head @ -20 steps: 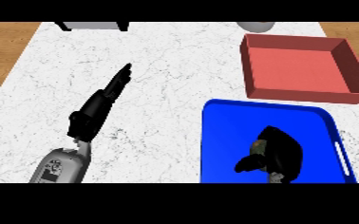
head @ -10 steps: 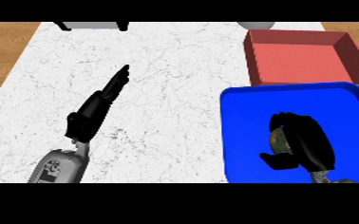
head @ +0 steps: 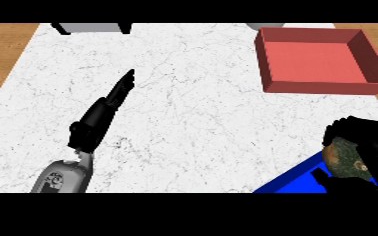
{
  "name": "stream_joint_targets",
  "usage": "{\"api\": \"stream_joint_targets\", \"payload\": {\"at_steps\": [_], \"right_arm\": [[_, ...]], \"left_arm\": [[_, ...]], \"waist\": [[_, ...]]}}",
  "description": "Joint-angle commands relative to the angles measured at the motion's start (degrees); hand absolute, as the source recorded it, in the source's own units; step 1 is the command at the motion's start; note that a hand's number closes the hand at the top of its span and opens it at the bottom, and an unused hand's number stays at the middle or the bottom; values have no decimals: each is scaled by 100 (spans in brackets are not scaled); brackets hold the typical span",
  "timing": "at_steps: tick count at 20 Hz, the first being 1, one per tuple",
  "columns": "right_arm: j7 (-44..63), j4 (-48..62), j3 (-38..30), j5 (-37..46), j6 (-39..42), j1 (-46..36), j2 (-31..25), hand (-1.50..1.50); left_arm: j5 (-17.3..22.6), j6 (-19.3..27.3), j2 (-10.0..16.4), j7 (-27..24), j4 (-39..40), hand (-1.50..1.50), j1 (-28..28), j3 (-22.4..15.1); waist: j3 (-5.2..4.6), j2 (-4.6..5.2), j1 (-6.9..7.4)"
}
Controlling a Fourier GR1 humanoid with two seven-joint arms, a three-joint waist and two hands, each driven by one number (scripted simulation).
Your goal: Pick the squash from the tray and place it in the cardboard box
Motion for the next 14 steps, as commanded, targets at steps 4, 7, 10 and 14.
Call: {"api": "stream_joint_targets", "payload": {"at_steps": [4,7,10,14], "right_arm": [[490,-1503,-1260,-1297,575,145,2,150],[733,-1794,-1517,-1617,683,246,287,150],[1109,-1690,-2199,-2063,1151,-124,124,150],[1503,-975,-2640,-2432,1500,-1163,-235,150]], "left_arm": [[6,-74,-54,159,162,0,-280,129],[-294,69,-188,-22,2,0,57,-117],[-339,66,-275,124,-238,0,172,-181],[-194,-168,-239,-22,-15,0,48,-15]], "waist": [[0,14,-4],[1,13,35],[2,19,79],[-2,34,133]]}}
